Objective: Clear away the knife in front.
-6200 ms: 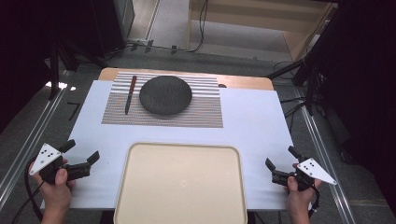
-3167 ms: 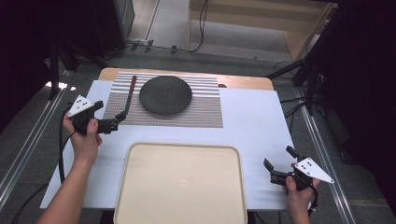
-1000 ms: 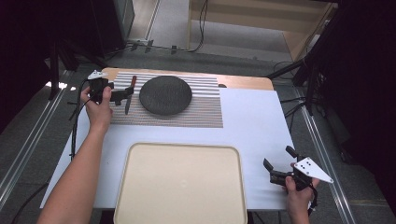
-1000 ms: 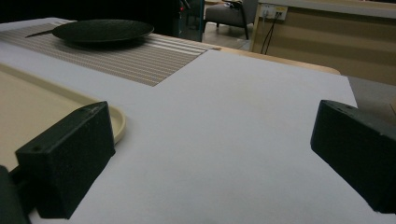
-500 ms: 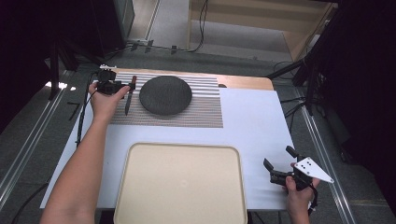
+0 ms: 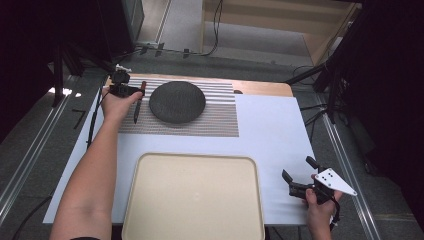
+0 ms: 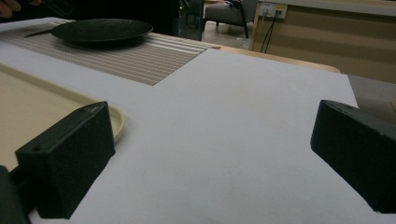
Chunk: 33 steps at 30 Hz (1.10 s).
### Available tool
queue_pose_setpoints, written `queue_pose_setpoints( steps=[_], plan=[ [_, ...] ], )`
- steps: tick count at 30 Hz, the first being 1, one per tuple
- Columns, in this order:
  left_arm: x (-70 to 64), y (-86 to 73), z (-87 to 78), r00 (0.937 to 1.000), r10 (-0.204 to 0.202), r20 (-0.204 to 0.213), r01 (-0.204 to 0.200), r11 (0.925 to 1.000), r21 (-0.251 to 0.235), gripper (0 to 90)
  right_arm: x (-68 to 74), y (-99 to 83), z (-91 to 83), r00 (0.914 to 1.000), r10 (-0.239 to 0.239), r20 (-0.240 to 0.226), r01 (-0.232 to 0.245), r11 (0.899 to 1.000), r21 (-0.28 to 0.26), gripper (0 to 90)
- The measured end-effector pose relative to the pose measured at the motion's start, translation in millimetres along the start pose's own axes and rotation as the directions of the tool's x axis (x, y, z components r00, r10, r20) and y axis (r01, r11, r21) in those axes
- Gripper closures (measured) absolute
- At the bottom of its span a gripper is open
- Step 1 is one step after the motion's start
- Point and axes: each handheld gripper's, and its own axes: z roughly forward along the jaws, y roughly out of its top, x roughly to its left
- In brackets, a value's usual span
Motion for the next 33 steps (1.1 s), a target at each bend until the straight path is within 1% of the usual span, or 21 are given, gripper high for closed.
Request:
queue_pose_setpoints(
  steps=[1,4,7,9,13,20,22,24,27,29,32,33],
  plan=[
    [1.1,0.1,0.8,0.9999,-0.011,0.005,0.011,0.9999,0.0,59.2,0.0,0.0,0.0,1.0,0.0,0.0,0.0,1.0,0.0,0.0],
    [2.2,1.0,3.8,0.9997,-0.011,-0.019,0.011,0.9998,0.017,63.9,0.1,0.0,-0.1,1.0,-0.003,0.0,0.003,1.0,-0.001,0.0],
    [4.1,1.7,6.9,0.9989,-0.017,-0.044,0.019,0.9994,0.03,64.3,0.1,-0.1,-0.4,1.0,0.001,-0.001,-0.001,1.0,-0.001,0.0],
    [5.9,1.8,7.8,0.9986,-0.033,-0.041,0.035,0.999,0.029,65.2,0.0,-0.1,-0.4,1.0,0.002,-0.002,-0.002,1.0,-0.001,0.0],
    [7.6,0.8,12.8,0.9981,-0.044,-0.043,0.046,0.9983,0.037,66.1,0.0,0.0,-0.4,1.0,0.001,-0.002,-0.001,1.0,-0.001,0.0],
    [6.5,-1.3,18.1,0.9983,-0.038,-0.044,0.04,0.998,0.049,66.4,-0.2,-0.1,-0.4,1.0,0.001,-0.003,-0.001,1.0,-0.003,0.0],
    [5.6,-2.1,21.2,0.9977,-0.036,-0.058,0.039,0.998,0.051,67.7,-0.1,0.0,0.0,1.0,-0.003,-0.003,0.003,1.0,-0.003,0.0],
    [5.1,-1.8,21.6,0.9974,-0.041,-0.059,0.044,0.9978,0.051,67.8,-0.1,0.0,0.2,1.0,-0.005,-0.002,0.005,1.0,-0.001,0.0],
    [1.4,-1.7,23.6,0.9974,-0.036,-0.062,0.039,0.9981,0.047,68.6,0.2,0.0,0.4,1.0,-0.005,-0.002,0.005,1.0,-0.001,0.0],
    [-1.1,-1.6,23.9,0.9951,-0.021,-0.096,0.026,0.9982,0.055,72.2,0.2,0.0,0.3,1.0,-0.006,-0.001,0.006,1.0,-0.001,0.0],
    [-0.2,-1.6,23.6,0.995,-0.028,-0.096,0.034,0.9977,0.059,75.4,0.1,0.0,0.3,1.0,-0.005,-0.001,0.005,1.0,-0.001,0.0],
    [0.3,-1.7,23.7,0.9951,-0.02,-0.096,0.026,0.9976,0.064,75.8,0.3,0.0,0.3,1.0,-0.005,-0.002,0.005,1.0,-0.001,0.0]
  ],
)
